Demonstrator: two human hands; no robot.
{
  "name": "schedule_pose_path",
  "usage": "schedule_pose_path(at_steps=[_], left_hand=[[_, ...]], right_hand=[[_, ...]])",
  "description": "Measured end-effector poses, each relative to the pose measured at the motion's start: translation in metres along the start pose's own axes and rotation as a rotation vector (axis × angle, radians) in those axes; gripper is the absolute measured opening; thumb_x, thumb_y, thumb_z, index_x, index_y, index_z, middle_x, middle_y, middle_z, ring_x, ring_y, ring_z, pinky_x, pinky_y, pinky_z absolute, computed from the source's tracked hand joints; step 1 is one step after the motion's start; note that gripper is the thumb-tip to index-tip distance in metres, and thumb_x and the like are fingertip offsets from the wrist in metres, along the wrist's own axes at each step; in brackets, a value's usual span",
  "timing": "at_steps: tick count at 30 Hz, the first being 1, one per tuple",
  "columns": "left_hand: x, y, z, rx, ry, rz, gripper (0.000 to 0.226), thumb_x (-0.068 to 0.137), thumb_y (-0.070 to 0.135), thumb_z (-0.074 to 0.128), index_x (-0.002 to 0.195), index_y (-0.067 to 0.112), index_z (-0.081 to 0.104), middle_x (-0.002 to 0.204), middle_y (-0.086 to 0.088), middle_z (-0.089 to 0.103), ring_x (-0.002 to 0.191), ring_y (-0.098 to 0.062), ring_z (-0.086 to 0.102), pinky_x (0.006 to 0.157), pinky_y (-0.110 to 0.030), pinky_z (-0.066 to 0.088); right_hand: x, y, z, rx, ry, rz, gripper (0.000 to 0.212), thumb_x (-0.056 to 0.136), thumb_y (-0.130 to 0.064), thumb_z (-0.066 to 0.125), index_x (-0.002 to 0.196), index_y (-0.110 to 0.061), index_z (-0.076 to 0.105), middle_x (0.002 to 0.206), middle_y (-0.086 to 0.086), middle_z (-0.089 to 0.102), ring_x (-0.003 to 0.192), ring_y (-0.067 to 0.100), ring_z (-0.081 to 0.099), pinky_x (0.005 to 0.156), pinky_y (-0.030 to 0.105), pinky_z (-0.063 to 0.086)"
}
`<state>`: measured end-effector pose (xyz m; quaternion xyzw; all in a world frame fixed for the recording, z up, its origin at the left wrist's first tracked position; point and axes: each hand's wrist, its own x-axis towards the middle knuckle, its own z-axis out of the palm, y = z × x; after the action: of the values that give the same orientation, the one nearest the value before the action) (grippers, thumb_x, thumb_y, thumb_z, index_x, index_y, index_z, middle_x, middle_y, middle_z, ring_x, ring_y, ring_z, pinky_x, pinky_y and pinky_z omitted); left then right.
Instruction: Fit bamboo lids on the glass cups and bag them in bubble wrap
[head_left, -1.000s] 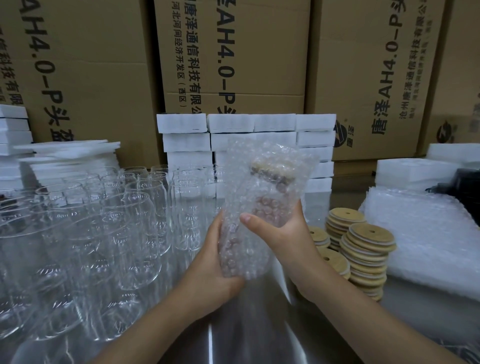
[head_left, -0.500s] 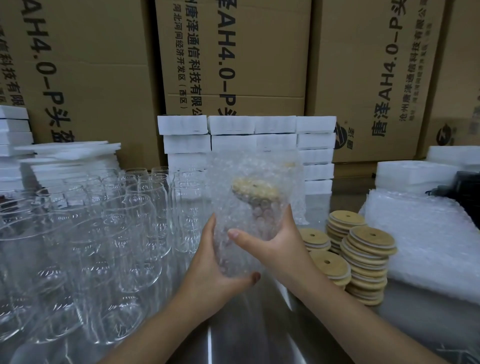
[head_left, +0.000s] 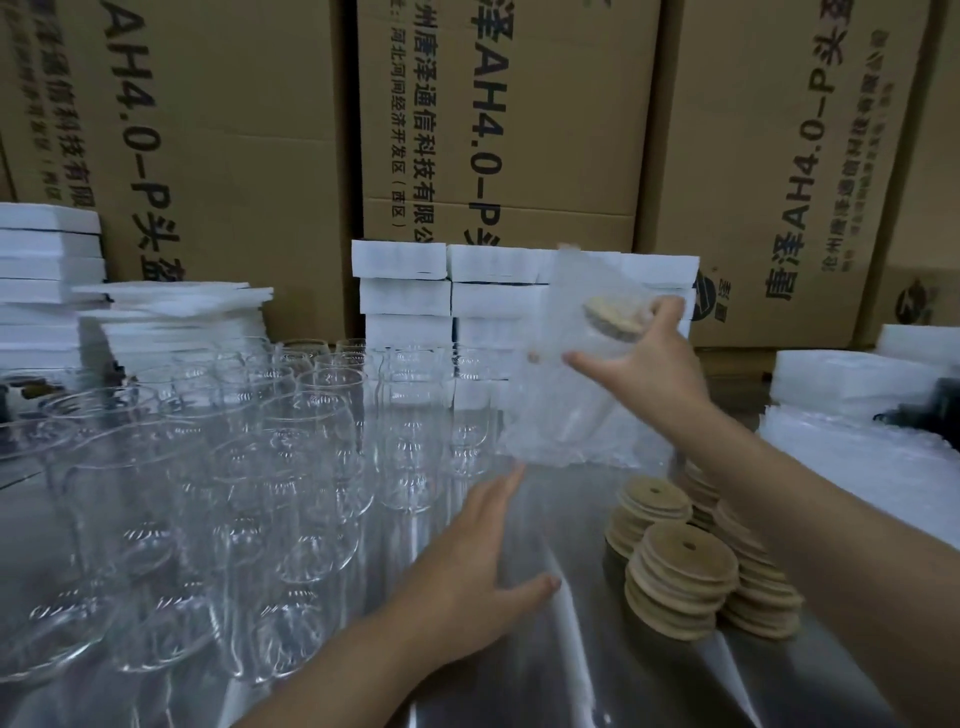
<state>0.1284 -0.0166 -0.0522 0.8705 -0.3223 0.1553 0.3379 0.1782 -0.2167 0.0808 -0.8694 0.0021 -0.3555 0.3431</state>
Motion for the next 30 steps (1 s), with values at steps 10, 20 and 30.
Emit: schedule_pose_path(at_steps=[10,20,30], left_hand=[[-0.001,-0.004,-0.002,0.095,-0.103,0.042,0.068,0.087,0.049,0.060,0.146,0.044,0.024,0.137,0.024,0.039,0.114,0.008,0.044,0.090,-0.009,0.033],[0.000,-0.001,-0.005,0.114,-0.174,0.012,0.047,0.088,0.043,0.062,0.133,0.036,0.052,0.119,0.014,0.062,0.107,0.001,0.054,0.090,-0.011,0.037],[0.000,-0.001,-0.005,0.113,-0.169,0.022,0.038,0.086,0.038,0.062,0.123,0.033,0.060,0.108,0.012,0.069,0.099,-0.002,0.058,0.082,-0.012,0.040]], right_hand=[[0.022,0.068,0.004,-0.201,-0.129,0.252,0.089,0.079,-0.039,0.076,0.139,-0.001,0.022,0.128,0.019,0.049,0.106,0.036,0.055,0.072,0.040,0.048],[0.011,0.059,0.014,-0.511,-0.162,0.239,0.078,0.090,-0.049,0.054,0.149,-0.017,0.015,0.157,0.013,0.011,0.142,0.037,0.016,0.114,0.056,0.014],[-0.027,-0.069,0.065,-0.129,-0.459,-0.447,0.064,0.088,-0.027,0.058,0.146,-0.026,0.031,0.151,0.001,0.029,0.137,0.020,0.031,0.109,0.039,0.033]])
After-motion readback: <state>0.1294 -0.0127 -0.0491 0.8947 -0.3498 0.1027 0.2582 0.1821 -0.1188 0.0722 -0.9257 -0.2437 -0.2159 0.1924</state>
